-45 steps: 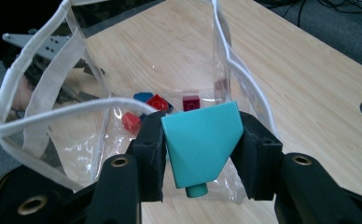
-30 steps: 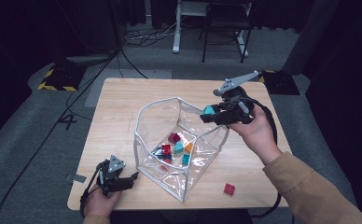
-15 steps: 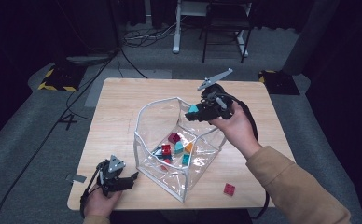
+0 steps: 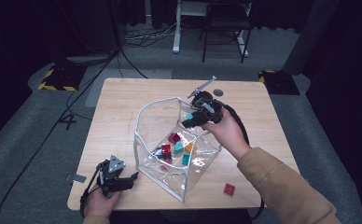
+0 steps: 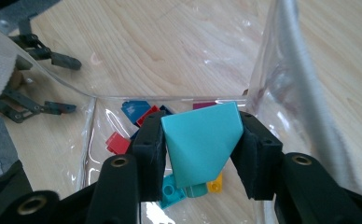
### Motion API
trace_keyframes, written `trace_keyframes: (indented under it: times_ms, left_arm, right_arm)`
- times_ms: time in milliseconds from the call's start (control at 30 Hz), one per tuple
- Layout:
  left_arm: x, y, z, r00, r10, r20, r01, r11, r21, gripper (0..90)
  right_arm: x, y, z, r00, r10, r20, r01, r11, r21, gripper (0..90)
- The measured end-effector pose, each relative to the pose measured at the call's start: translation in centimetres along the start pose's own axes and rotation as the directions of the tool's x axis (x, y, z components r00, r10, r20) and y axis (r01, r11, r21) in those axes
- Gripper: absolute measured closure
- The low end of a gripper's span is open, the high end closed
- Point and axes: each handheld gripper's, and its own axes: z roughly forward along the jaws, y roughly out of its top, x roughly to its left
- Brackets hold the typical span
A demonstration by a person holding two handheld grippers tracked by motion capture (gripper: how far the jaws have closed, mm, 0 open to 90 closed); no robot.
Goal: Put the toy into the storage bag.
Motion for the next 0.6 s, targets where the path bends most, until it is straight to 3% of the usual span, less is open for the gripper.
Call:
trace_keyframes:
  times_ms: [133,300,367,600]
  left_arm:
    - [0.0,0.0,0.0,1.0,0.0,-0.001,0.0,1.0,0.001,25.4]
    - [0.0,0.0,0.0,1.0,0.001,0.0,-0.001,1.0,0.001,25.4]
    - [0.0,0.0,0.0,1.0,0.0,0.0,0.0,1.0,-0.002,25.4]
    - [0.0,0.0,0.0,1.0,0.0,0.001,0.0,1.0,0.0,25.3]
  right_arm:
    - [0.4,0.0,0.7,0.9992,-0.009,0.038,0.007,0.999,0.049,57.1]
    - [0.6,0.1,0.6,0.9998,-0.002,0.018,0.001,0.998,0.056,48.8]
    - [0.8,0.0,0.5,0.9999,-0.012,-0.002,0.012,0.999,0.036,39.5]
    - [1.5,-0.4,-1.0,0.999,-0.044,-0.011,0.043,0.998,-0.037,37.0]
